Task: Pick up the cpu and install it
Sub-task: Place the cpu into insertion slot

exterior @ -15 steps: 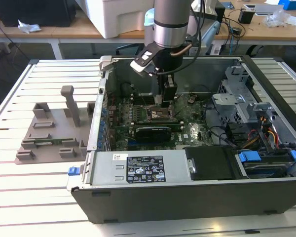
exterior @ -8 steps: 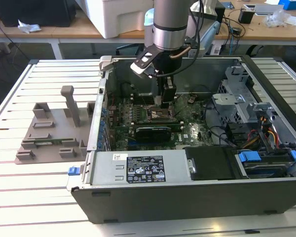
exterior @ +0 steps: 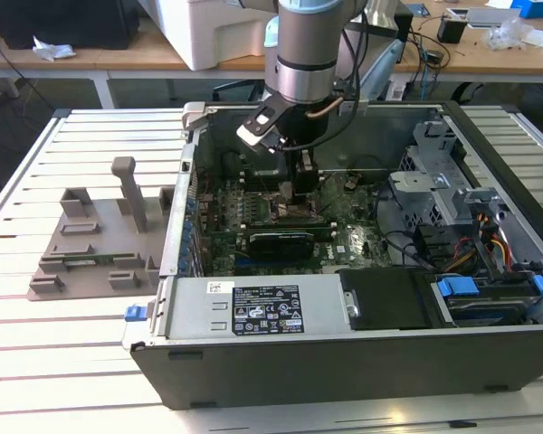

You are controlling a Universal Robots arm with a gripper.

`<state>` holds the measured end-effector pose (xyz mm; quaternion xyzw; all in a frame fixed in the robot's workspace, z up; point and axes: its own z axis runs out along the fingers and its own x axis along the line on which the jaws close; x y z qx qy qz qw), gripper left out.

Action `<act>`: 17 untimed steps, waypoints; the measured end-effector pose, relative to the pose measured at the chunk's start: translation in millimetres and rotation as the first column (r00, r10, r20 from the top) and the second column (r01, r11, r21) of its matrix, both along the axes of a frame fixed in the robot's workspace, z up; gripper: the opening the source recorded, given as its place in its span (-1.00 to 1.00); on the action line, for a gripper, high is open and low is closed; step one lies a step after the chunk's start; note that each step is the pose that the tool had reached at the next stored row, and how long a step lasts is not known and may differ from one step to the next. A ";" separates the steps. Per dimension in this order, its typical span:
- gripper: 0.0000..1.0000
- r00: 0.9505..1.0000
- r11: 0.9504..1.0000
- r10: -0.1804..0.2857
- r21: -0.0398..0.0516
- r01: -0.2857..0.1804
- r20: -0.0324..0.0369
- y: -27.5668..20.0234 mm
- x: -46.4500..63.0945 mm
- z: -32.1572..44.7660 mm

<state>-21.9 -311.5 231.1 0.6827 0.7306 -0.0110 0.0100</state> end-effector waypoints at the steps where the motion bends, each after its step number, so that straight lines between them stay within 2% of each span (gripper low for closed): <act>1: 0.08 1.000 1.000 -0.002 0.000 0.002 0.000 1.0 -0.3 -2.6; 4: 0.08 1.000 1.000 -0.013 0.000 0.013 0.000 4.7 -0.4 -10.1; 8: 0.08 0.999 0.999 -0.047 -0.001 0.047 0.000 4.8 -1.2 -17.9; 10: 0.08 0.998 0.998 -0.058 -0.001 0.058 0.000 2.6 -1.4 -22.8; 12: 0.08 0.998 0.998 -0.066 -0.001 0.066 0.000 -1.6 -1.3 -25.9; 17: 0.08 0.998 0.998 -0.067 -0.001 0.067 0.000 -1.2 -0.7 -32.2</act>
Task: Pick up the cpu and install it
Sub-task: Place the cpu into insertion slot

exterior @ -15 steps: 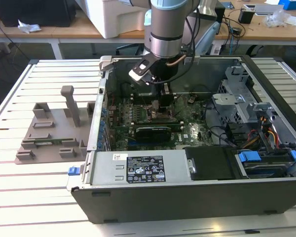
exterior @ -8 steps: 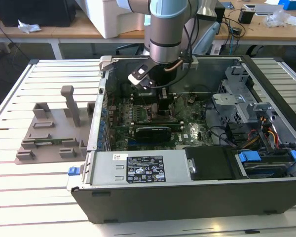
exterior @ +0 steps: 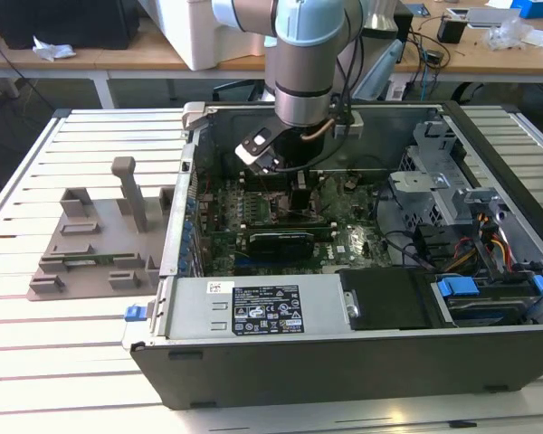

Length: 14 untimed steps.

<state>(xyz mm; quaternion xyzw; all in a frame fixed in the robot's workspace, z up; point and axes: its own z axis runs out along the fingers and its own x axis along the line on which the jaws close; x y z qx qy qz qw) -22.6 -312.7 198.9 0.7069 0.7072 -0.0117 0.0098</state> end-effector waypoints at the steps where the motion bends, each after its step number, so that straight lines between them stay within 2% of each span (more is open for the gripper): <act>1: 0.08 1.000 1.000 0.000 0.000 0.000 0.000 0.2 0.0 -0.9; 7: 0.11 1.000 1.000 0.000 0.001 0.000 0.000 0.7 0.1 -2.1; 8: 0.23 1.000 1.000 0.000 0.000 0.000 0.000 0.6 0.0 -2.1; 9: 0.23 1.000 1.000 0.000 0.000 0.000 0.000 0.6 0.0 -2.0; 11: 0.23 1.000 1.000 0.000 0.000 0.000 0.000 4.3 0.0 -2.1; 14: 0.23 1.000 1.000 -0.001 0.000 0.001 0.000 5.2 -0.5 -1.9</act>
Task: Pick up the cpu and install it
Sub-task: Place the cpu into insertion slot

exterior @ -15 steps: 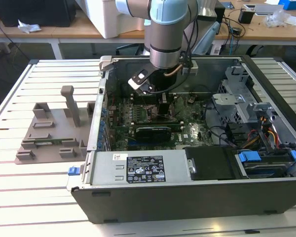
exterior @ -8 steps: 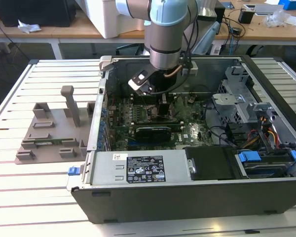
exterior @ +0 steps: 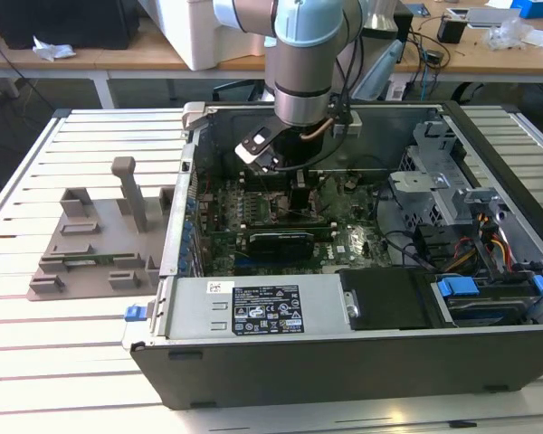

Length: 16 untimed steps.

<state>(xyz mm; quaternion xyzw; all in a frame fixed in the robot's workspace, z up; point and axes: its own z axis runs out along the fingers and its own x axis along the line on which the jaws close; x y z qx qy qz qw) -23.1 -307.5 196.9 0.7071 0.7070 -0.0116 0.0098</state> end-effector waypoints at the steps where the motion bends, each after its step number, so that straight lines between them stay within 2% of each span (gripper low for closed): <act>1: 0.23 1.000 1.000 0.000 0.000 0.000 0.000 0.0 0.0 0.6; 3: 0.23 1.000 1.000 0.000 0.000 0.000 0.000 -0.2 -0.1 4.6; 4: 0.23 1.000 1.000 0.000 0.000 0.000 0.000 -0.2 -0.1 11.2; 6: 0.23 1.000 1.000 0.000 0.000 0.000 0.000 1.1 0.0 29.3; 7: -0.06 1.000 1.000 0.000 0.000 0.000 0.000 1.5 0.0 40.8; 8: -0.18 1.000 1.000 0.000 0.000 0.000 0.000 1.7 0.0 50.8; 9: -0.30 1.000 1.000 0.000 0.000 0.000 0.000 1.8 -0.1 57.7; 10: -0.54 1.000 1.000 0.000 0.000 0.000 0.000 2.1 -0.1 62.4; 12: -0.78 1.000 1.000 0.000 0.000 0.000 0.000 3.3 -0.1 79.7; 14: -0.79 1.000 1.000 0.000 0.000 0.000 0.000 3.5 0.0 88.9; 16: -0.79 1.000 1.000 0.000 0.000 0.000 0.000 3.6 0.0 89.9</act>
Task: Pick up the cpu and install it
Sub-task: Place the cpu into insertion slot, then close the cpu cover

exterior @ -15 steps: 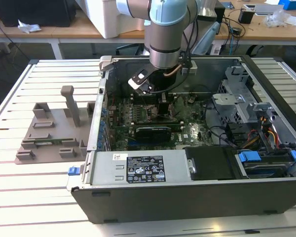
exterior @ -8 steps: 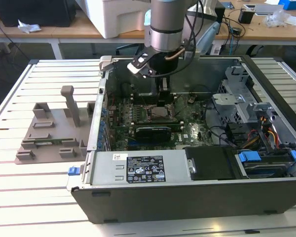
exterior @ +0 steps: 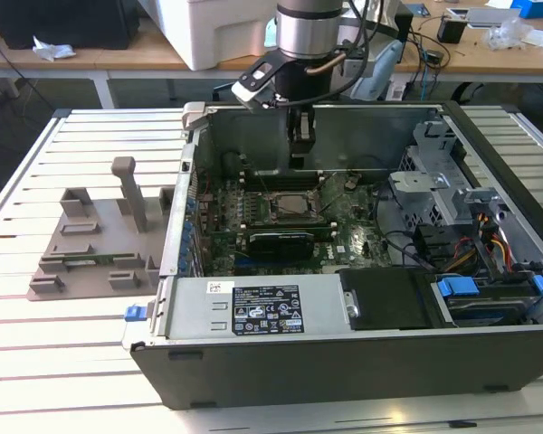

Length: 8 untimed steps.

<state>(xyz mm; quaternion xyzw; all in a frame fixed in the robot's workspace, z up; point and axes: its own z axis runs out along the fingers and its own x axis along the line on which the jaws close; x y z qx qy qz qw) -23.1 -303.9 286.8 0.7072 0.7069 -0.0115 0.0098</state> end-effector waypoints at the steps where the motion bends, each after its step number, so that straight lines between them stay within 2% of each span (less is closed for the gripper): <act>1: -0.79 1.000 1.000 0.000 0.000 0.000 0.000 0.0 0.0 0.0; 6: -0.79 1.000 1.000 0.000 0.000 0.000 0.000 0.0 0.0 0.3; 7: -0.79 1.000 1.000 0.000 0.000 0.000 0.000 0.0 2.6 0.4; 8: -0.79 1.000 1.000 0.000 0.000 0.000 -0.002 0.0 12.6 0.1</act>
